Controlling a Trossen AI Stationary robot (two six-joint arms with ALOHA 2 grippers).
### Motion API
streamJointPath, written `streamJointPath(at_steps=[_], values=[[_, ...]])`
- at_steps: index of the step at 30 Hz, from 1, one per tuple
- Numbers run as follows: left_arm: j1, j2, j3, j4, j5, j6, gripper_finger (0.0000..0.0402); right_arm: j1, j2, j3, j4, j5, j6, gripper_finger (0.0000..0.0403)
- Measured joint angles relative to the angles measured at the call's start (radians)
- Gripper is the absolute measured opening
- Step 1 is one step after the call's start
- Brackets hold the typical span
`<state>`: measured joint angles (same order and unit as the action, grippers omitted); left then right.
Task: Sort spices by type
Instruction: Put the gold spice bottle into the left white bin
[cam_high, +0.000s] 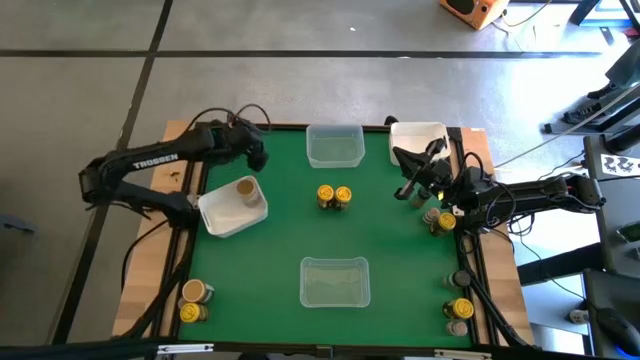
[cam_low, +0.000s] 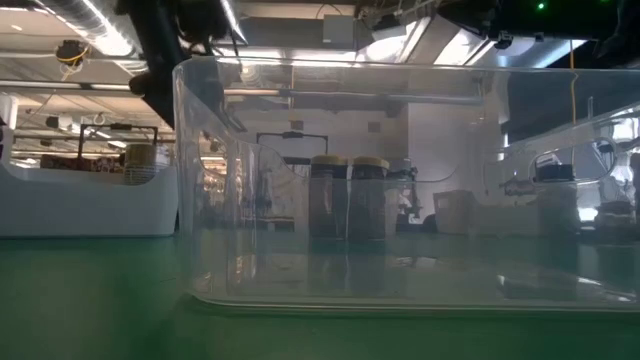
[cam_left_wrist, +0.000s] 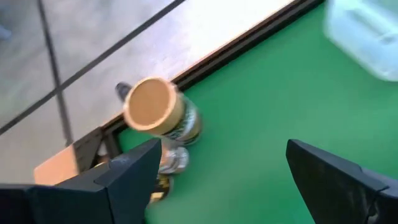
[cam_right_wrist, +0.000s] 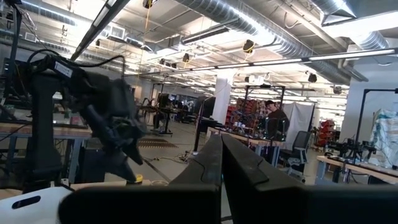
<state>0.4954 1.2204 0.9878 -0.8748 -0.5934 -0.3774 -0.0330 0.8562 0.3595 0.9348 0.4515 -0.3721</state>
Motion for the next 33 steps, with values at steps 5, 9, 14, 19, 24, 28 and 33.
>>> streamJointPath(at_steps=[5,9,14,19,24,28,33], values=[[0.097,0.070,0.011,-0.014,0.008,0.030,0.0343,0.000,0.000,0.000,0.000,0.000,0.000,0.0010],[0.137,0.155,0.086,-0.047,0.014,0.071,0.0343,0.000,0.000,0.000,0.000,0.000,0.000,0.0010],[0.194,0.271,0.219,-0.097,0.017,0.171,0.0343,0.000,0.000,0.000,-0.004,0.000,0.000,0.0010],[0.249,0.343,0.281,-0.136,0.016,0.195,0.0343,0.000,0.000,0.000,-0.027,0.000,0.000,0.0010],[0.296,0.389,0.279,-0.141,0.016,0.236,0.0343,0.000,0.000,0.000,-0.026,0.000,0.000,0.0010],[0.319,0.417,0.279,-0.121,0.016,0.275,0.0343,0.000,0.000,0.000,-0.026,0.000,0.000,0.0010],[0.347,0.458,0.279,-0.114,0.018,0.279,0.0343,0.000,0.000,0.000,-0.026,0.000,0.000,0.0010]])
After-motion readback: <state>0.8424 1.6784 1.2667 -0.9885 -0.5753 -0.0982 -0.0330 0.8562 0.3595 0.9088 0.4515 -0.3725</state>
